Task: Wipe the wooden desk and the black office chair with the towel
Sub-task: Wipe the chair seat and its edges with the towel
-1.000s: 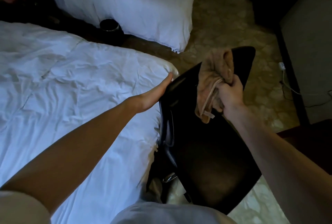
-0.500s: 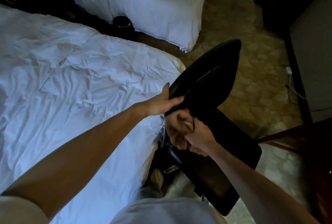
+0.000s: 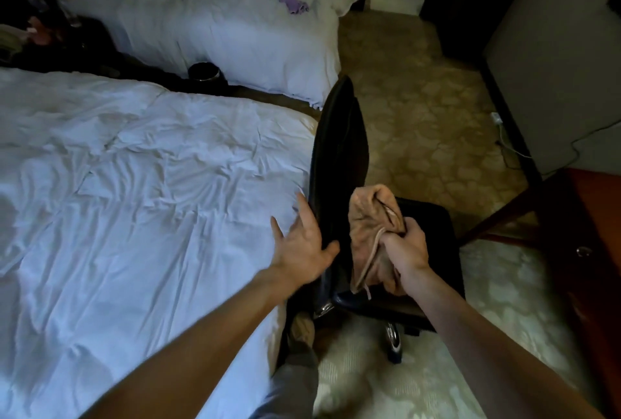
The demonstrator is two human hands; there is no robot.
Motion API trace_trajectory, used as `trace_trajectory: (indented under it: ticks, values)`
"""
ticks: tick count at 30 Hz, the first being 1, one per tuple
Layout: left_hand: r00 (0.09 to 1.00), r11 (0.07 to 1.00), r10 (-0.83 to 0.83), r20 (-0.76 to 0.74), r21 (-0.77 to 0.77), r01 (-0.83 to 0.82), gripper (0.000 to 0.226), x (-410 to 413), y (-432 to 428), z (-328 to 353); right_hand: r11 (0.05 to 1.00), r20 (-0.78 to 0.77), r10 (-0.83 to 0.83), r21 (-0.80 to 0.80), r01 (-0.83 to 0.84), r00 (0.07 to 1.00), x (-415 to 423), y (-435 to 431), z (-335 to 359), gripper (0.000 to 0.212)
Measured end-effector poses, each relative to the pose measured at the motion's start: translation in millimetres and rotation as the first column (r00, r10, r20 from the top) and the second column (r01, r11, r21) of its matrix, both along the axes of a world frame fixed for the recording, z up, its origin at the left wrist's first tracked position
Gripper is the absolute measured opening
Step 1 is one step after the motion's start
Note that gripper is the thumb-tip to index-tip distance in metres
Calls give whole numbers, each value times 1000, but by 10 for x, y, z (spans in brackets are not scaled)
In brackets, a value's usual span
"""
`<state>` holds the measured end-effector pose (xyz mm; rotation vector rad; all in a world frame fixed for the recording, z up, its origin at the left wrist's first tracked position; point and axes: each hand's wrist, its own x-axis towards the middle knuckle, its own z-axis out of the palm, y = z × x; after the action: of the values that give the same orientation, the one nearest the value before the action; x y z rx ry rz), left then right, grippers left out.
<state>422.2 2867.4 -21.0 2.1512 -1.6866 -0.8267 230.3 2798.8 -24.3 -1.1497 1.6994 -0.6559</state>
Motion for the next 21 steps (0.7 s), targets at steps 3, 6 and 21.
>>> trace_trajectory:
  ticks: [3, 6, 21]
  values:
    - [999, 999, -47, -16, -20, 47, 113, -191, 254, 19, 997, 33, -62, -33, 63, 998, 10, 172, 24, 36]
    - [993, 999, -54, -107, -10, 53, 100, -186, 339, 135, 994, 17, -29, -109, 30, 999, 36, 265, 144, 31]
    - [558, 640, -516, 650, -141, 755, 103, 1014, -987, 336, 652, -22, 755, 124, -748, 655, -247, -644, 537, 35]
